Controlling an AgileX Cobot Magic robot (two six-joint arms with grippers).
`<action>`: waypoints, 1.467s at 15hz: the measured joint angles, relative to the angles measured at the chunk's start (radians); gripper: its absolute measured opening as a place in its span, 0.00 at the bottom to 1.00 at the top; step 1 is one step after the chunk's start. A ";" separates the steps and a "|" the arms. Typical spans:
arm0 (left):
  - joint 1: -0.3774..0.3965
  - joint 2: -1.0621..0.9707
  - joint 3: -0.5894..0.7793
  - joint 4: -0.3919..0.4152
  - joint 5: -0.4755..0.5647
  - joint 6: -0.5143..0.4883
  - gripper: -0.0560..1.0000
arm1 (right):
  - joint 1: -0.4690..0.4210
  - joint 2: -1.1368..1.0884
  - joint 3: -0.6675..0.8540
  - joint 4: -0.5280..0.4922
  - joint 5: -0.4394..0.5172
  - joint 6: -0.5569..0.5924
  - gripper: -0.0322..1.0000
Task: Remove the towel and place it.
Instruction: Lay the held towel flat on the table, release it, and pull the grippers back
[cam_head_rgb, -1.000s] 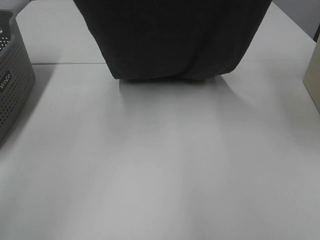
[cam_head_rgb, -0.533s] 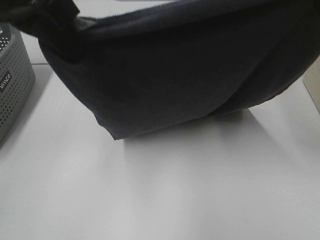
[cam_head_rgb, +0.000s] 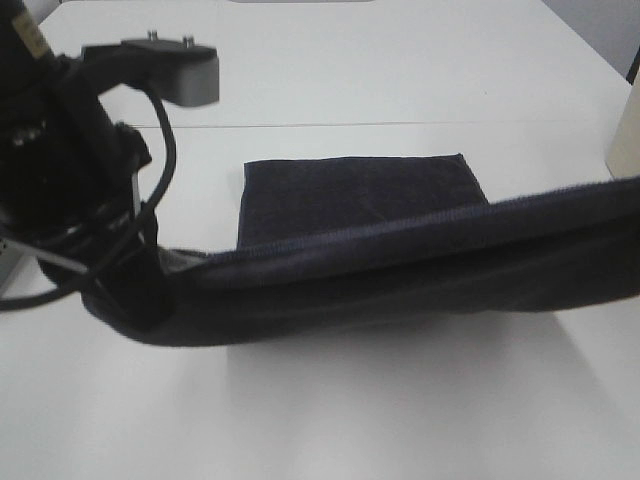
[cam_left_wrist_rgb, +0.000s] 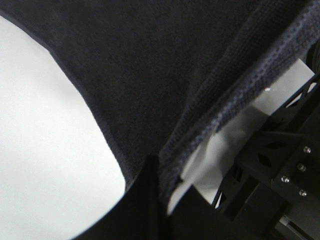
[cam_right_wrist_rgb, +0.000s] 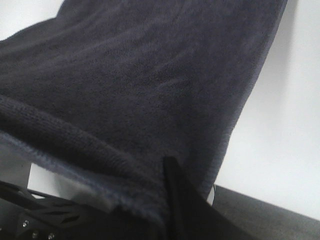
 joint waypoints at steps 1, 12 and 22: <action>-0.014 0.001 0.035 -0.015 0.001 0.000 0.05 | 0.000 0.000 0.056 0.009 -0.001 0.000 0.04; -0.155 0.297 0.121 -0.108 0.007 0.086 0.05 | -0.001 0.110 0.402 -0.012 -0.005 0.022 0.04; -0.155 0.529 -0.029 -0.126 0.016 0.129 0.05 | -0.001 0.528 0.403 -0.012 -0.055 -0.020 0.04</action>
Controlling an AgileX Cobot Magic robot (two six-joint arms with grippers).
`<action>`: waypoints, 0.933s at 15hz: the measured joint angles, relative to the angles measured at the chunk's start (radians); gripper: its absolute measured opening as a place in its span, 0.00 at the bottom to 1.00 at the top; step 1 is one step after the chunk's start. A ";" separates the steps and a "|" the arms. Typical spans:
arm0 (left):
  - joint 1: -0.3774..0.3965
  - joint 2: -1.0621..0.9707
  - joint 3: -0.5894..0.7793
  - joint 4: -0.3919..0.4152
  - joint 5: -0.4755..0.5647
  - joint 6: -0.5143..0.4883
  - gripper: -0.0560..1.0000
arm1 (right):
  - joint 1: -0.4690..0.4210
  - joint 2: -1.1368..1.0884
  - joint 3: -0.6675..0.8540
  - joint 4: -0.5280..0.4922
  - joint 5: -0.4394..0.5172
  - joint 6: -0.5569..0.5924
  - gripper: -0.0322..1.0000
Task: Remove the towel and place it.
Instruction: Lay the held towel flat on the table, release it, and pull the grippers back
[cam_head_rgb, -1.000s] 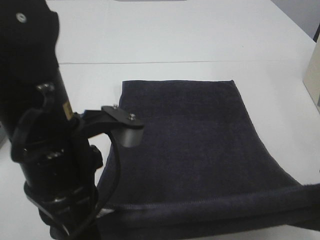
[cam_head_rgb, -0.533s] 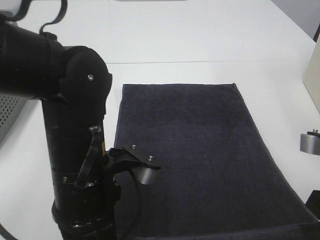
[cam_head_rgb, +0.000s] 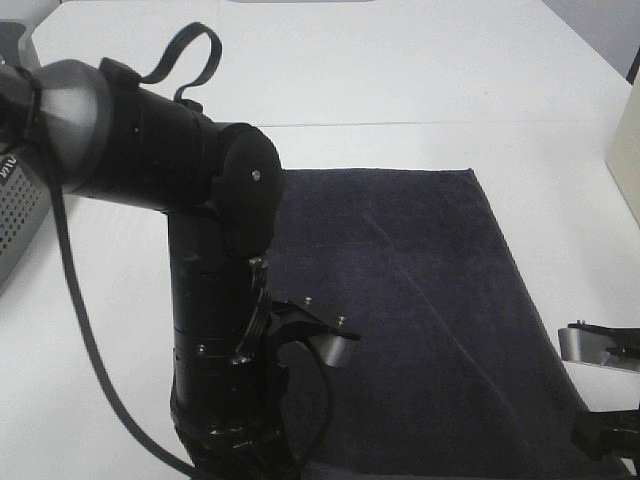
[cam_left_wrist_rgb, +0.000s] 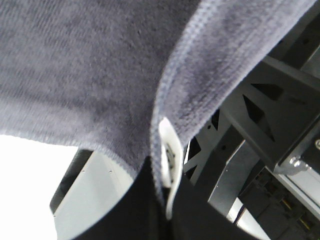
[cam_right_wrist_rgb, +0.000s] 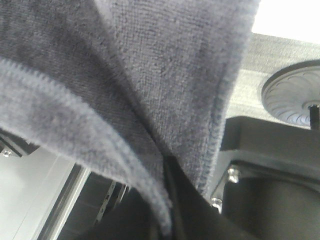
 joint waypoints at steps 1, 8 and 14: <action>0.000 0.023 -0.003 -0.012 -0.001 0.002 0.05 | 0.000 0.022 0.000 0.010 -0.012 -0.012 0.04; -0.042 0.049 -0.003 -0.101 0.001 0.027 0.07 | 0.000 0.042 0.000 0.067 -0.040 -0.050 0.12; -0.074 0.056 -0.003 -0.107 0.003 -0.053 0.34 | 0.000 0.042 0.000 0.089 -0.040 -0.064 0.55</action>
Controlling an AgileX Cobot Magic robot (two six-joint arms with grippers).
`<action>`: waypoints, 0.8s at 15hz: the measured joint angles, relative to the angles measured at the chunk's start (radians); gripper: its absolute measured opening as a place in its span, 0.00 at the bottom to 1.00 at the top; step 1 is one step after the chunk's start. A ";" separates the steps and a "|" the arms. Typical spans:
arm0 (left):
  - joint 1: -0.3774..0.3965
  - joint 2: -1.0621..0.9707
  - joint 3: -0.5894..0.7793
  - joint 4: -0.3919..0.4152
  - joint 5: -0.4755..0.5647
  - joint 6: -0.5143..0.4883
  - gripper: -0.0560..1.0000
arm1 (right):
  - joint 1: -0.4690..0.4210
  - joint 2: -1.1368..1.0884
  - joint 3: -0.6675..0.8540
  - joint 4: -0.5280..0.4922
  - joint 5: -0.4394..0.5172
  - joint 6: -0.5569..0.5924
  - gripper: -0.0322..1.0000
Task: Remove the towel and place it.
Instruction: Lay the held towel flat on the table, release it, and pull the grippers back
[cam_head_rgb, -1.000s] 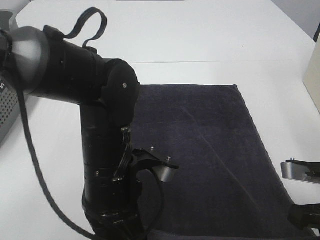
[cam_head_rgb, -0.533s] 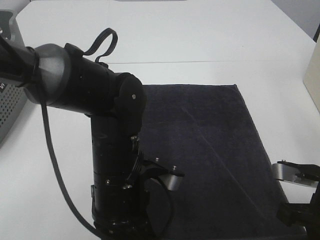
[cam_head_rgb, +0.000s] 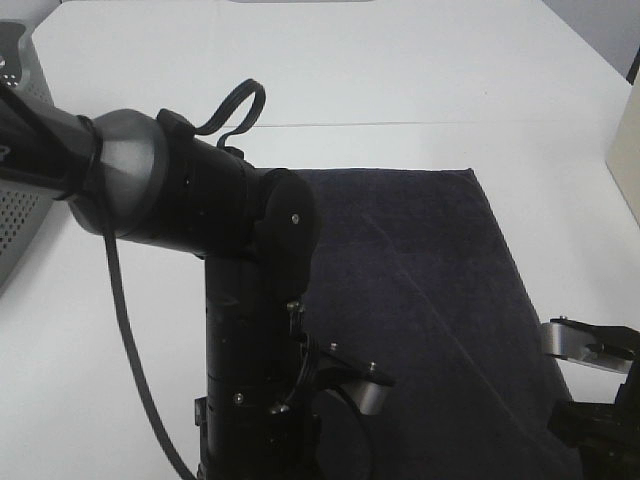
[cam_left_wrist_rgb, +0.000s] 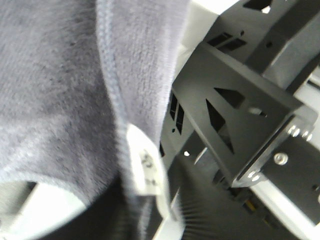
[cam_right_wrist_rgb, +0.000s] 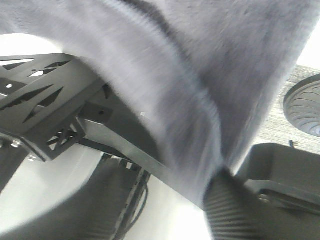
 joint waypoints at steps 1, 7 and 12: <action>0.000 0.001 -0.010 0.001 0.004 -0.036 0.48 | 0.000 0.000 0.000 0.005 0.000 0.000 0.62; 0.000 0.000 -0.164 0.011 0.006 -0.101 0.76 | 0.000 -0.001 -0.025 0.010 0.047 -0.002 0.69; 0.118 -0.012 -0.350 0.169 0.007 -0.100 0.76 | -0.007 -0.045 -0.310 -0.095 0.042 0.028 0.69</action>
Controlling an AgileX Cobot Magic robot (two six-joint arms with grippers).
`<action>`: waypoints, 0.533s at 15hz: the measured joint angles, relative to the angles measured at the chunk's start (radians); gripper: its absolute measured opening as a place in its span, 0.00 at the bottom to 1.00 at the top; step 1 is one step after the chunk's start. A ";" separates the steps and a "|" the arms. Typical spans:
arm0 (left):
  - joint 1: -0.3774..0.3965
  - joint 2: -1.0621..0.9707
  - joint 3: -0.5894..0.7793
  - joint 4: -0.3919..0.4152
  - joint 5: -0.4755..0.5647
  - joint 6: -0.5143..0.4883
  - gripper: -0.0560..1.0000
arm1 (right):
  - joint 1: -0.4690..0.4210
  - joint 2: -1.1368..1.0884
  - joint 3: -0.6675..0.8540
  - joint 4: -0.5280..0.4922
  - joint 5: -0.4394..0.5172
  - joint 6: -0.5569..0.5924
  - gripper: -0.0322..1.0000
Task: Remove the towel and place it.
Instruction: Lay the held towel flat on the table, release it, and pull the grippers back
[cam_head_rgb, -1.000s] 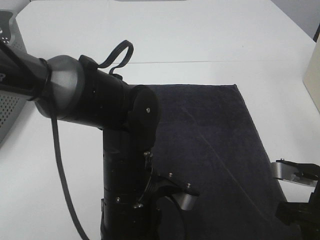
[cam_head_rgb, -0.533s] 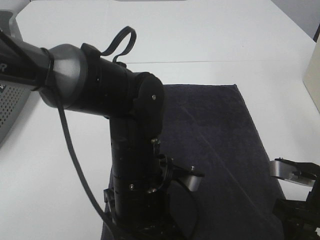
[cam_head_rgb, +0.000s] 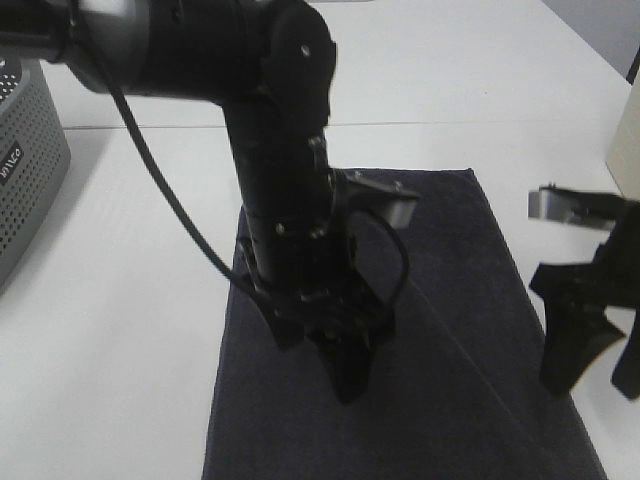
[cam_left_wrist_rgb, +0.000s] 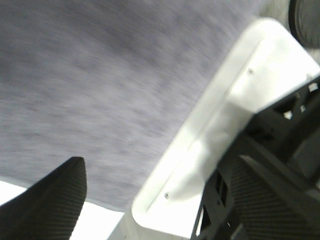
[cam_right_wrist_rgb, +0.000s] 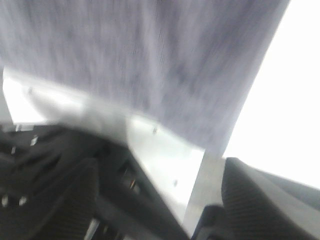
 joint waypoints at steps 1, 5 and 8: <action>0.066 0.000 -0.040 0.008 0.000 0.000 0.76 | -0.026 0.004 -0.088 -0.013 -0.003 0.005 0.69; 0.349 0.017 -0.222 0.002 0.000 0.005 0.76 | -0.187 0.110 -0.436 0.145 -0.004 -0.066 0.69; 0.497 0.039 -0.297 0.001 -0.010 0.005 0.76 | -0.192 0.139 -0.536 0.192 -0.043 -0.083 0.69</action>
